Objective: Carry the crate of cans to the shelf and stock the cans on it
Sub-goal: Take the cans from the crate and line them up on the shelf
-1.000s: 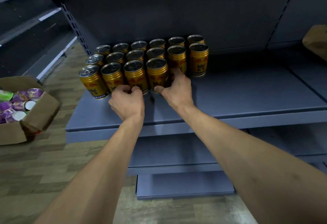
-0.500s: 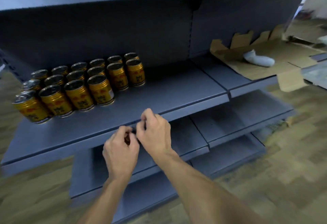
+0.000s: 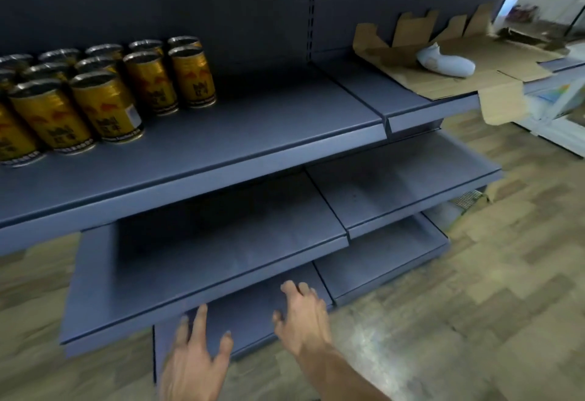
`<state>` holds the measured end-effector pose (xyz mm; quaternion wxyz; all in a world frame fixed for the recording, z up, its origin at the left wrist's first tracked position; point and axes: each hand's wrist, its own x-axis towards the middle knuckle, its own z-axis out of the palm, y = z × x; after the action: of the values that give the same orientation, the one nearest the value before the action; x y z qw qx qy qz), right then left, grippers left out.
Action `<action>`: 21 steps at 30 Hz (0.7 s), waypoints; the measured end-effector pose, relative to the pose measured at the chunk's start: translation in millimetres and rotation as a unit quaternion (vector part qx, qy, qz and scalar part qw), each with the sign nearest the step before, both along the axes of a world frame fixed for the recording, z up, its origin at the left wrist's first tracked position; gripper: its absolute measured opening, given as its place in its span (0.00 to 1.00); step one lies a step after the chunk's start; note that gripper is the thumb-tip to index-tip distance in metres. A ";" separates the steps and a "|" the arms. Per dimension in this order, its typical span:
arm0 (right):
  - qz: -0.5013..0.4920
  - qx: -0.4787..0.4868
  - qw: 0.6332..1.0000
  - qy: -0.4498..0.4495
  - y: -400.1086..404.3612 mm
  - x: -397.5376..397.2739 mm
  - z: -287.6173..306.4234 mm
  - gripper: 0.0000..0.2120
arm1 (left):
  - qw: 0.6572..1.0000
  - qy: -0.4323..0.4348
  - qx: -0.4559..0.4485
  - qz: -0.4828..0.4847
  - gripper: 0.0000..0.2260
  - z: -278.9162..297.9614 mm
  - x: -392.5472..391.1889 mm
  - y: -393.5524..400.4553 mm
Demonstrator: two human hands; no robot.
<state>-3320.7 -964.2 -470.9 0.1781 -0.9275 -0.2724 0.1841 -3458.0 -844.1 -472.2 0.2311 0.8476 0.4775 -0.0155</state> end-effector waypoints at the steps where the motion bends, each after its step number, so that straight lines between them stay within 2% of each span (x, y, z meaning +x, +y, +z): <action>1: 0.002 -0.009 1.000 0.010 -2.2 -1.7 -7.9 0.17 | 1.000 -0.004 -0.005 0.014 0.39 -10.1 -4.0 -2.4; 3: 0.002 -0.018 1.000 0.022 -3.5 -3.0 -19.9 0.17 | 1.000 -0.015 -0.004 0.023 0.43 -30.1 -8.8 -2.9; 8: -0.010 -0.016 0.999 0.050 8.0 -8.2 -44.4 0.17 | 0.999 -0.012 -0.005 0.036 0.37 -60.3 -16.3 1.5; 13: 0.012 -0.039 0.997 0.072 11.4 -20.8 -71.9 0.19 | 0.999 0.020 -0.009 0.049 0.40 -95.0 -28.0 -3.8; 16: 0.012 -0.040 0.996 0.078 11.7 -23.4 -85.6 0.20 | 0.998 -0.007 -0.012 0.064 0.41 -117.0 -33.8 -5.4; 21: 0.007 -0.044 0.995 0.090 10.6 -28.3 -105.2 0.20 | 0.997 -0.001 -0.050 0.064 0.41 -136.7 -39.7 -11.1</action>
<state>-3349.0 -953.6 -576.1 0.1593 -0.9121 -0.2534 0.2800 -3497.7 -855.2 -608.9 0.2739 0.8030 0.5288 -0.0236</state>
